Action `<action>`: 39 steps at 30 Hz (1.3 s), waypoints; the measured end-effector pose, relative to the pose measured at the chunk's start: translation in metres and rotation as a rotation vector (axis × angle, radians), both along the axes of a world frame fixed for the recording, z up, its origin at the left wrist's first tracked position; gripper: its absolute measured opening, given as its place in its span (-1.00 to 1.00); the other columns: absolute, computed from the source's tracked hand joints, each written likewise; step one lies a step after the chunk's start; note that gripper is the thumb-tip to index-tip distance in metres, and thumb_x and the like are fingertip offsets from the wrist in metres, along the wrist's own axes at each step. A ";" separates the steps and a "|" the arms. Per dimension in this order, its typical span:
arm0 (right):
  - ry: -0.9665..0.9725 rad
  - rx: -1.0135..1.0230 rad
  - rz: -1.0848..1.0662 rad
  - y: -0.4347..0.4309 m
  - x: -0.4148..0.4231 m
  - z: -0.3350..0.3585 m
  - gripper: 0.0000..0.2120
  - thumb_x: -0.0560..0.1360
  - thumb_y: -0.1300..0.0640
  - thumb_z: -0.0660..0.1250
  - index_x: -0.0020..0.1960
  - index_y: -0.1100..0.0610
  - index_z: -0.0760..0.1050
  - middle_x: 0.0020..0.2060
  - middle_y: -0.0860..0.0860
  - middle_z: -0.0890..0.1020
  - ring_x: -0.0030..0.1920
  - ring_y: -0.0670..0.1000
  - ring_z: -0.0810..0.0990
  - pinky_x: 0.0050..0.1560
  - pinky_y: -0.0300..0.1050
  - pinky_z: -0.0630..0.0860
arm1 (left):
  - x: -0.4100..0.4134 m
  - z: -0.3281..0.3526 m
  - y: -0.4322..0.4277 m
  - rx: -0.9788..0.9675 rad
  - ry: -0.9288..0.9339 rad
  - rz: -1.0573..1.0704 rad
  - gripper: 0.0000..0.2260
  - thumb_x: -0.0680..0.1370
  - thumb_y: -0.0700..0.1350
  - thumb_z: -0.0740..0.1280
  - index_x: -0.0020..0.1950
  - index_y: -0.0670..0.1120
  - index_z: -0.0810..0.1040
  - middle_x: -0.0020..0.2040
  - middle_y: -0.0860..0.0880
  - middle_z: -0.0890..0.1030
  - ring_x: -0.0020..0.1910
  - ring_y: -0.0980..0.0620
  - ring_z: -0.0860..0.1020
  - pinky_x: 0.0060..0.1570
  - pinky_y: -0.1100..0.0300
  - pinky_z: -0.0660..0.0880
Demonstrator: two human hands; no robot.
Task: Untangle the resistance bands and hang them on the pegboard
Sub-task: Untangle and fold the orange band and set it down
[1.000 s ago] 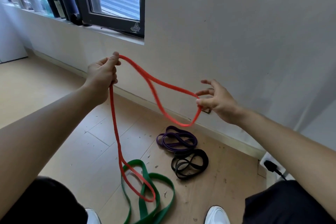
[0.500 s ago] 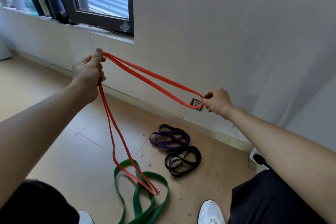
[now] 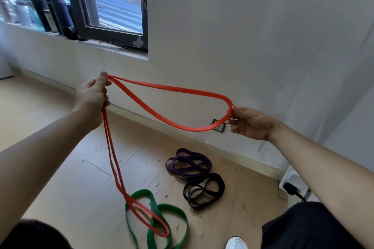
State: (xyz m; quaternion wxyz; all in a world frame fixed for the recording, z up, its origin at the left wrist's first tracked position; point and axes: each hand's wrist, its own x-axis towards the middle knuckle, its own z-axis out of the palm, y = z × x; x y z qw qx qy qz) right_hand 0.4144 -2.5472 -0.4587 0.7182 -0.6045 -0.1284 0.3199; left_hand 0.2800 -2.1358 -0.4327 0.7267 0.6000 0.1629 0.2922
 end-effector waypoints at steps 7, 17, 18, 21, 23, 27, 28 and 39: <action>0.066 0.070 0.075 -0.005 0.001 0.001 -0.74 0.63 -0.07 0.22 -0.11 0.07 0.53 -0.12 0.03 0.55 -0.06 0.05 0.57 -0.02 -0.05 0.54 | 0.000 -0.001 0.003 -0.013 0.009 -0.002 -0.75 0.60 0.15 0.36 -0.06 -0.02 0.57 -0.40 0.08 0.31 -0.43 0.13 0.29 -0.28 0.22 0.34; -0.116 -0.468 -0.033 0.010 -0.002 -0.012 -0.48 0.64 -0.26 0.12 0.00 0.16 0.60 0.03 0.15 0.59 0.07 0.12 0.53 0.17 0.07 0.47 | 0.000 0.003 -0.003 0.072 -0.020 -0.183 -0.75 0.60 0.13 0.36 -0.07 -0.05 0.55 -0.47 0.10 0.33 -0.46 0.13 0.29 -0.28 0.20 0.33; -0.155 -0.539 -0.017 0.011 -0.002 -0.015 -0.45 0.63 -0.27 0.12 0.07 0.19 0.60 0.10 0.17 0.58 0.13 0.14 0.52 0.21 0.09 0.47 | -0.001 0.005 -0.007 0.097 -0.021 -0.235 -0.75 0.59 0.12 0.35 -0.07 -0.06 0.54 -0.47 0.10 0.33 -0.45 0.12 0.29 -0.27 0.20 0.33; -0.237 -0.719 0.096 0.017 -0.008 -0.019 -0.42 0.60 -0.30 0.12 0.20 0.16 0.60 0.21 0.11 0.60 0.22 0.11 0.53 0.29 0.10 0.48 | -0.005 0.014 -0.026 0.203 -0.007 -0.391 -0.75 0.58 0.10 0.33 -0.09 -0.08 0.53 -0.47 0.10 0.34 -0.45 0.12 0.30 -0.25 0.20 0.32; -0.333 -0.826 0.172 0.025 -0.014 -0.017 -0.47 0.59 -0.30 0.13 0.21 0.09 0.59 0.21 0.02 0.61 0.27 0.07 0.53 0.32 0.09 0.49 | -0.008 0.020 -0.040 0.281 0.016 -0.484 -0.73 0.56 0.10 0.32 -0.10 -0.10 0.54 -0.46 0.10 0.36 -0.45 0.12 0.31 -0.26 0.21 0.33; -0.491 -0.668 0.145 0.056 -0.030 -0.001 -0.60 0.57 -0.17 0.29 0.27 0.07 0.55 0.19 -0.01 0.62 0.24 0.04 0.55 0.27 0.02 0.49 | -0.007 0.024 -0.067 0.447 0.073 -0.612 -0.70 0.51 0.11 0.32 -0.11 -0.14 0.57 -0.42 0.07 0.40 -0.43 0.11 0.32 -0.30 0.25 0.34; -0.515 -0.581 0.118 0.066 -0.035 0.005 -0.63 0.57 -0.11 0.33 0.28 0.08 0.55 0.17 0.00 0.63 0.21 0.03 0.57 0.22 -0.03 0.50 | -0.007 0.023 -0.072 0.480 0.082 -0.635 -0.70 0.51 0.11 0.33 -0.11 -0.14 0.58 -0.40 0.05 0.41 -0.42 0.11 0.33 -0.30 0.25 0.35; -0.665 -0.232 0.181 0.130 -0.073 0.036 -0.75 0.58 0.17 0.39 0.20 0.27 0.58 -0.04 0.10 0.70 0.02 0.04 0.70 0.16 -0.05 0.61 | -0.006 0.019 -0.077 0.549 0.122 -0.761 -0.74 0.55 0.07 0.33 -0.05 -0.12 0.65 -0.40 0.06 0.40 -0.40 0.10 0.34 -0.32 0.28 0.35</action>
